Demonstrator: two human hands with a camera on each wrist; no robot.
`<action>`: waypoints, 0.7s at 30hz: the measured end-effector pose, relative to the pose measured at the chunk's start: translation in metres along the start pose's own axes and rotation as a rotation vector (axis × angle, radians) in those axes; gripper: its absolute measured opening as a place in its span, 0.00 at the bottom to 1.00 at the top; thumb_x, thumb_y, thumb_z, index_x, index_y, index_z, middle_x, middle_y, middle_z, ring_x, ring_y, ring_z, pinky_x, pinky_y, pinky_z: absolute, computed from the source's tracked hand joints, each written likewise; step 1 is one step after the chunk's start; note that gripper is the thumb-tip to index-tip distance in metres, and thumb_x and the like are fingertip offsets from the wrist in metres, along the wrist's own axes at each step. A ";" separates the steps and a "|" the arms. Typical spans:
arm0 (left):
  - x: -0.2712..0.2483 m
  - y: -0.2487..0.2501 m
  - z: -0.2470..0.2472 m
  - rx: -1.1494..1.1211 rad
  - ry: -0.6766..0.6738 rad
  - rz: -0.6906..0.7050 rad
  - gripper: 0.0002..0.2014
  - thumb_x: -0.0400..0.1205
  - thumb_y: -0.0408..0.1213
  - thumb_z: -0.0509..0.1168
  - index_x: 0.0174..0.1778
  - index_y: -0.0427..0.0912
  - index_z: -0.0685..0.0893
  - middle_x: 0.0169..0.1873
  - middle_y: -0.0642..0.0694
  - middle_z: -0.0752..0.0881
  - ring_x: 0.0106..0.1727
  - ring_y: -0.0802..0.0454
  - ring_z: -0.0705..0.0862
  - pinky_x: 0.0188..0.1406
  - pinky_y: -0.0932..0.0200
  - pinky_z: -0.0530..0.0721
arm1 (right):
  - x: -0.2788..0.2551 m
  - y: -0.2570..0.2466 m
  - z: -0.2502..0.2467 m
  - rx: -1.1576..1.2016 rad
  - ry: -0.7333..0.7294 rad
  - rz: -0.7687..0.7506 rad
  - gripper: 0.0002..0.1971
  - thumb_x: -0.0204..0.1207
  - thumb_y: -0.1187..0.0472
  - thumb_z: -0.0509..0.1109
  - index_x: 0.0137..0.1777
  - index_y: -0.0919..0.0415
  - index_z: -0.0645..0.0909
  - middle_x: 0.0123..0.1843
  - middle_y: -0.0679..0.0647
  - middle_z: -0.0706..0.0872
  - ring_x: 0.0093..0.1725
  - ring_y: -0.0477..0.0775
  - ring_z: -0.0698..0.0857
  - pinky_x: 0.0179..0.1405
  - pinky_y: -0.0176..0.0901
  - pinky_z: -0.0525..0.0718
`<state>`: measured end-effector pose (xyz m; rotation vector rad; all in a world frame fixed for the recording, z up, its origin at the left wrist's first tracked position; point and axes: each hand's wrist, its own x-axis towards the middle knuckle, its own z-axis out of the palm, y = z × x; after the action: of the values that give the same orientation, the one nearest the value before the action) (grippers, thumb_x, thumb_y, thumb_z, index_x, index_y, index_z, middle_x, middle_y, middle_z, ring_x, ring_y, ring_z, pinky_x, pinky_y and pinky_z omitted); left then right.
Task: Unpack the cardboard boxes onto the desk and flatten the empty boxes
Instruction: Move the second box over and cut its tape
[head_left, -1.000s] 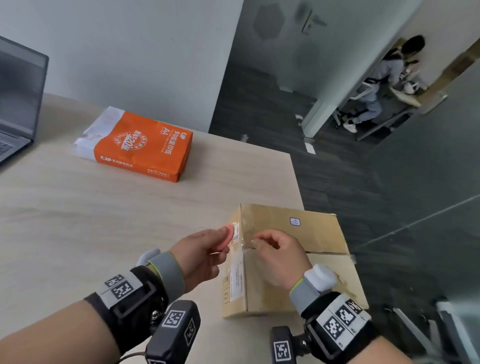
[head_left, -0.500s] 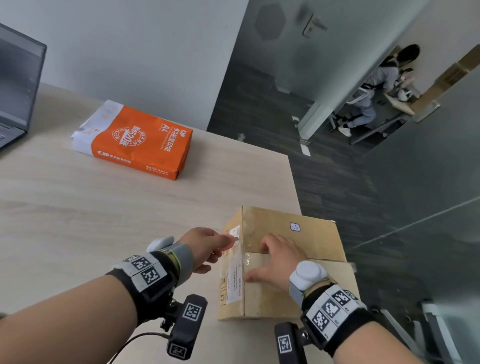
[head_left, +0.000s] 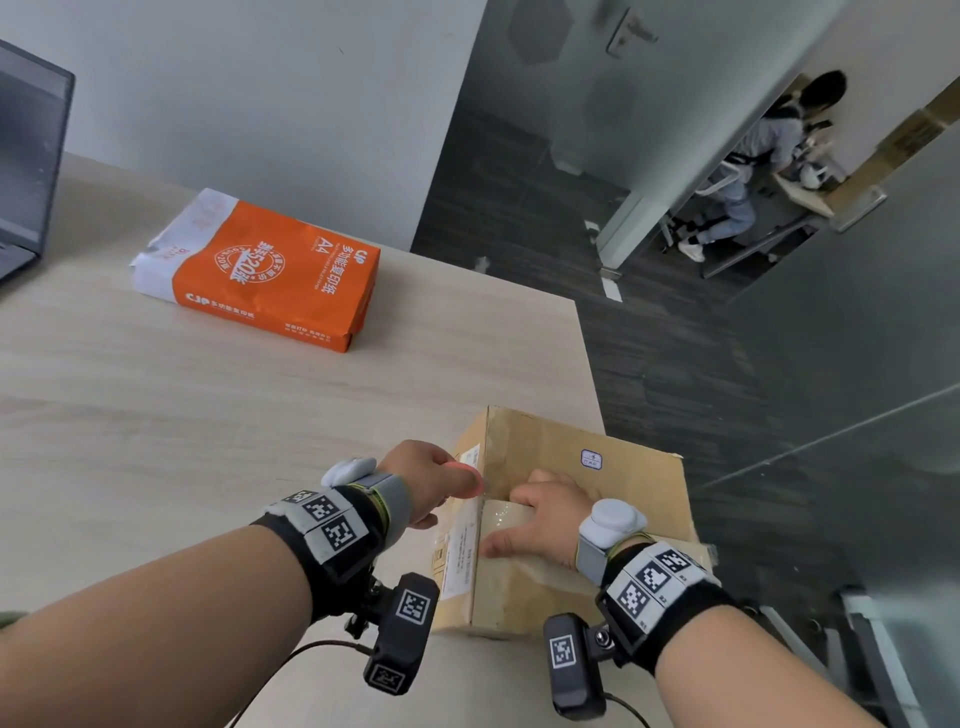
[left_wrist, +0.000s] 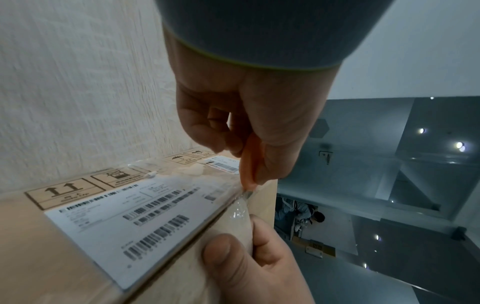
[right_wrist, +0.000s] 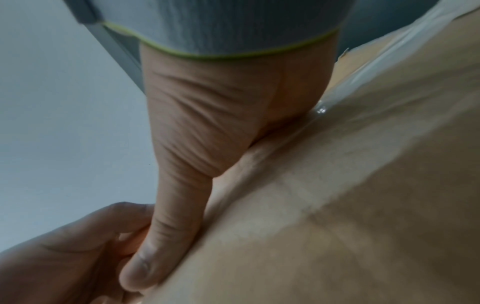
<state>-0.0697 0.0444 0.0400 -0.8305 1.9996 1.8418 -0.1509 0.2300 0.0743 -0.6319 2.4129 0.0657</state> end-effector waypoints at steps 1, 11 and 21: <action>0.000 0.001 0.001 0.019 -0.006 -0.005 0.13 0.73 0.51 0.78 0.45 0.46 0.92 0.38 0.46 0.85 0.40 0.50 0.85 0.28 0.64 0.84 | 0.000 0.000 0.001 -0.002 0.005 -0.002 0.31 0.51 0.18 0.72 0.36 0.44 0.78 0.51 0.42 0.75 0.58 0.50 0.75 0.64 0.56 0.74; 0.001 0.013 0.002 0.082 -0.018 -0.036 0.11 0.72 0.47 0.80 0.42 0.43 0.92 0.41 0.43 0.87 0.40 0.46 0.91 0.42 0.49 0.95 | -0.004 0.000 0.000 -0.005 0.016 -0.015 0.29 0.56 0.19 0.72 0.34 0.44 0.75 0.51 0.42 0.75 0.58 0.50 0.73 0.66 0.54 0.70; 0.003 0.011 0.000 0.080 -0.065 -0.073 0.11 0.70 0.40 0.81 0.40 0.36 0.91 0.32 0.44 0.80 0.36 0.49 0.82 0.40 0.48 0.95 | -0.004 0.000 -0.001 -0.009 0.002 -0.037 0.29 0.56 0.19 0.72 0.34 0.44 0.76 0.50 0.41 0.74 0.58 0.49 0.72 0.68 0.54 0.67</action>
<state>-0.0784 0.0442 0.0476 -0.7994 1.9631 1.7151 -0.1482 0.2313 0.0775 -0.6809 2.4037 0.0609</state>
